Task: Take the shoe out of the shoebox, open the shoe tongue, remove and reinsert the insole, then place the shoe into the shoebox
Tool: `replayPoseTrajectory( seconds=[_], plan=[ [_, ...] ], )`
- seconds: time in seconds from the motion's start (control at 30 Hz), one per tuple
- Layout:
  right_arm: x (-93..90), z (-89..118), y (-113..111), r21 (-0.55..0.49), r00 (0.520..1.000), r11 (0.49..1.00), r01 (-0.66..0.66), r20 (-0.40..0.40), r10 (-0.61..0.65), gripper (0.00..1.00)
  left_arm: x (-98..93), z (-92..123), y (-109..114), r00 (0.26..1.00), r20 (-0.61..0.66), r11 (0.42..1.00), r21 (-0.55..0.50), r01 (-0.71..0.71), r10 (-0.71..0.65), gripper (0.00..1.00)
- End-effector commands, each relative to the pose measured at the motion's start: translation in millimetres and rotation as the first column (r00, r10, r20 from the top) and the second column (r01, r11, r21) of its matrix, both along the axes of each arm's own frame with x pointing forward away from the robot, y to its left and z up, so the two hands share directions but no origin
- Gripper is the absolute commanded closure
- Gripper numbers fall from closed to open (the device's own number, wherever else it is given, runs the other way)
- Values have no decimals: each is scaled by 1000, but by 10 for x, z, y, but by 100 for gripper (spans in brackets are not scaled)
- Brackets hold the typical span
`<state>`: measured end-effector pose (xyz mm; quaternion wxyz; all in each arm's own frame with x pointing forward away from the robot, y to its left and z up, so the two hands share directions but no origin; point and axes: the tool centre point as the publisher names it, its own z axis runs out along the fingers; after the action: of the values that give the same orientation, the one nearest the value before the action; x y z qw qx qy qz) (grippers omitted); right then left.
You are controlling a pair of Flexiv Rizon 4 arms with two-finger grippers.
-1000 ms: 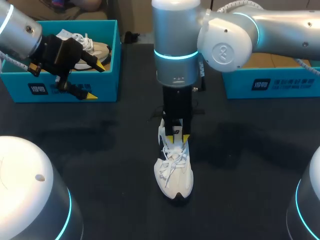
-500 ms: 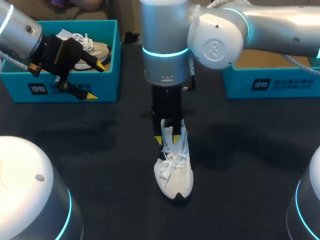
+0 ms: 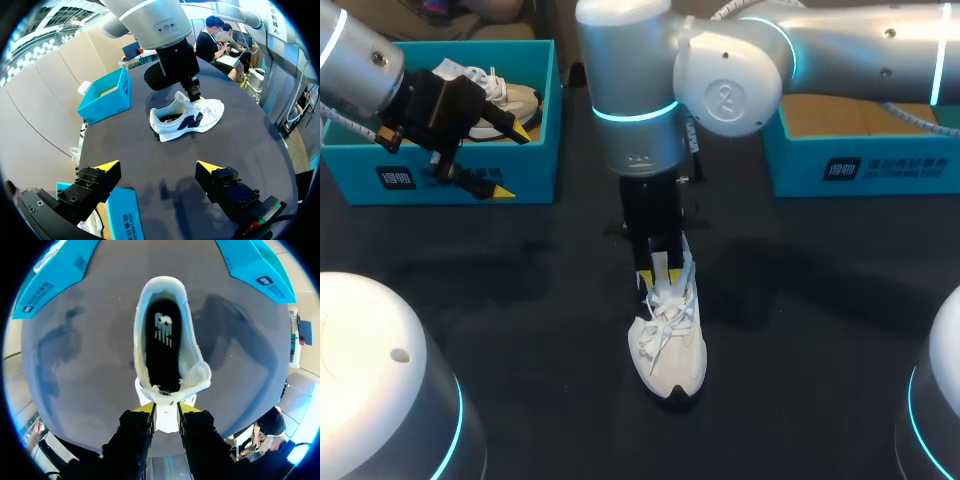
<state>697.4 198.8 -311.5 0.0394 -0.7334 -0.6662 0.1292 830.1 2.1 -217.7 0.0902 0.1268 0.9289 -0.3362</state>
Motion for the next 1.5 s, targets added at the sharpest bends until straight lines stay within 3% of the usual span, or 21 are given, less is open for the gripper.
replayPoseTrajectory(
  seconds=[0.03, 0.33, 0.57, 0.9, 1.33, 1.5],
  plan=[
    [22, -17, -104, -7, 1000, 1000, 15, -1, -15, 76, -2, 4, 0, 1000, 0, 1000, 4, 0, 0, 0],
    [96, -32, -151, -15, 1000, 1000, 27, 15, -27, 73, -2, 4, 0, 1000, 0, 1000, 4, 0, 0, 0],
    [176, -105, -45, 31, 1000, 1000, -2, 24, 1, 73, -2, 4, 0, 1000, 0, 1000, 4, 0, 0, 0],
    [49, 59, -179, 13, 999, 1000, -1, 36, 0, 73, -2, 4, 0, 1000, 0, 1000, 4, 0, 0, 0],
    [326, -136, -163, 40, 998, 998, -47, 48, 45, 76, -2, 4, 0, 1000, 0, 1000, 4, 0, 0, 0],
    [275, 15, -158, 18, 997, 999, -47, 65, 46, 75, -2, 4, 0, 1000, 0, 1000, 4, 0, 0, 0]
  ],
)
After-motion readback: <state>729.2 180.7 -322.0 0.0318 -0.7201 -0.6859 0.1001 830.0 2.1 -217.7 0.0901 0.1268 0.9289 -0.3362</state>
